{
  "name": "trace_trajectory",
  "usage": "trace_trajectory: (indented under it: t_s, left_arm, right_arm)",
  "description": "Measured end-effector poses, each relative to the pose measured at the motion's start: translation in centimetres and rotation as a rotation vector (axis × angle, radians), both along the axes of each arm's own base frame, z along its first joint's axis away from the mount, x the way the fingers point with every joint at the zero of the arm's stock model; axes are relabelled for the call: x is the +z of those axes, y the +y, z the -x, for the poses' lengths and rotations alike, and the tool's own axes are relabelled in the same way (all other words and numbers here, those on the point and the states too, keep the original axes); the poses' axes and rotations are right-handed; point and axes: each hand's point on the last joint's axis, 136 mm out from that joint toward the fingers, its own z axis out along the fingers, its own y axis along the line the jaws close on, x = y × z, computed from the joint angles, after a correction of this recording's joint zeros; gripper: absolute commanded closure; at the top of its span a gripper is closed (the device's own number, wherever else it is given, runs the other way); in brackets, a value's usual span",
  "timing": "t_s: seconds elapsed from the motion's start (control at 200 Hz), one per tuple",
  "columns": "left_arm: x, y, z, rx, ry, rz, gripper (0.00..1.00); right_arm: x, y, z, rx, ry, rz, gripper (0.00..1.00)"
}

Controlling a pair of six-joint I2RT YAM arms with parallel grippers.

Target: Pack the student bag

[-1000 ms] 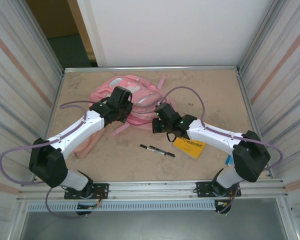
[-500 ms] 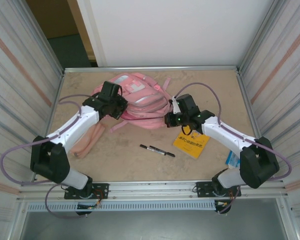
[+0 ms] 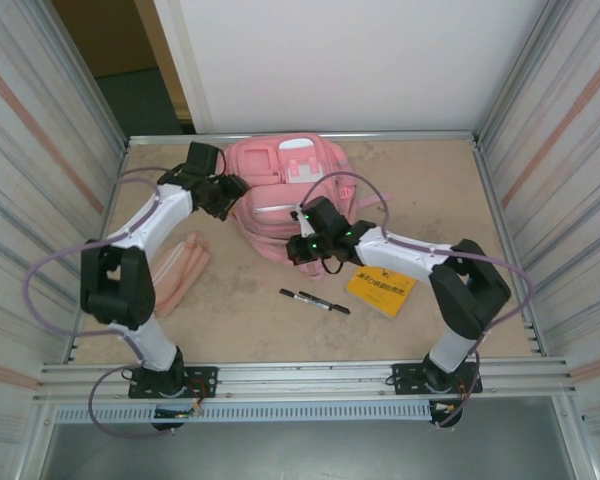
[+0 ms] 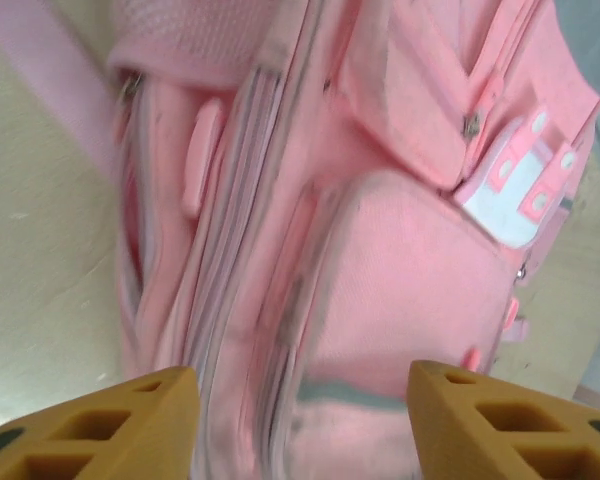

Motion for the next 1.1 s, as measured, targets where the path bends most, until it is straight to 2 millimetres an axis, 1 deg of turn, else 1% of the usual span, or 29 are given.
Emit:
trace_trajectory:
  t_s: [0.02,0.09,0.14,0.205,0.276,0.326,0.406,0.531,0.636,0.737,0.782,0.807,0.867,0.917,1.032,1.097]
  left_arm:
    - [0.0,0.2,0.7,0.001,0.002,0.001,0.39]
    - [-0.2,0.4,3.9,-0.011,0.017,0.016,0.38]
    - [-0.7,0.2,6.2,-0.018,0.034,0.027,0.38]
    - [-1.5,-0.3,8.6,-0.030,0.064,0.036,0.37]
    - [-2.4,-1.0,10.3,-0.039,0.095,0.042,0.36]
    - [-2.8,-1.6,11.0,-0.043,0.110,0.041,0.36]
    - [-2.9,-1.9,11.1,-0.029,0.113,0.037,0.37]
    - [-3.3,-1.8,10.5,0.017,0.113,0.032,0.43]
    - [-4.5,-1.7,10.1,0.049,0.147,0.010,0.48]
    - [-5.8,-1.5,9.7,0.079,0.179,-0.008,0.55]
    - [-6.2,-1.4,9.5,0.096,0.188,-0.015,0.60]
    - [-6.3,-1.3,9.3,0.105,0.189,-0.020,0.64]
    - [-6.3,-1.2,8.9,0.116,0.180,-0.037,0.88]
    - [-6.0,-1.1,8.3,0.125,0.164,-0.050,1.00]
    - [-4.9,-1.0,7.6,0.115,0.132,-0.082,1.00]
    - [-4.4,-1.0,7.3,0.097,0.116,-0.098,1.00]
  right_arm:
    - [-0.1,0.4,0.0,0.005,0.003,0.000,1.00]
    - [-0.2,1.6,0.2,0.017,0.009,-0.009,1.00]
    - [-0.2,2.3,0.3,0.026,0.009,-0.020,1.00]
    - [-0.2,2.7,0.5,0.027,0.019,-0.035,1.00]
    - [-0.4,3.0,0.6,0.031,0.034,-0.048,1.00]
    - [-0.6,3.2,0.6,0.027,0.047,-0.054,1.00]
    - [-0.7,3.5,0.7,0.033,0.050,-0.062,1.00]
    - [-0.2,4.4,1.3,0.056,0.039,-0.071,1.00]
    - [0.6,5.5,1.8,0.078,0.025,-0.091,1.00]
    - [0.6,5.9,2.1,0.093,0.028,-0.101,1.00]
    - [0.4,5.9,2.2,0.093,0.035,-0.100,1.00]
    - [0.3,6.0,2.2,0.092,0.039,-0.098,1.00]
    - [-0.1,6.0,2.2,0.089,0.048,-0.094,1.00]
    - [-0.3,6.0,2.3,0.081,0.064,-0.088,1.00]
    - [-0.4,5.5,1.9,0.061,0.082,-0.066,1.00]
    - [-0.3,4.9,1.4,0.045,0.085,-0.061,1.00]
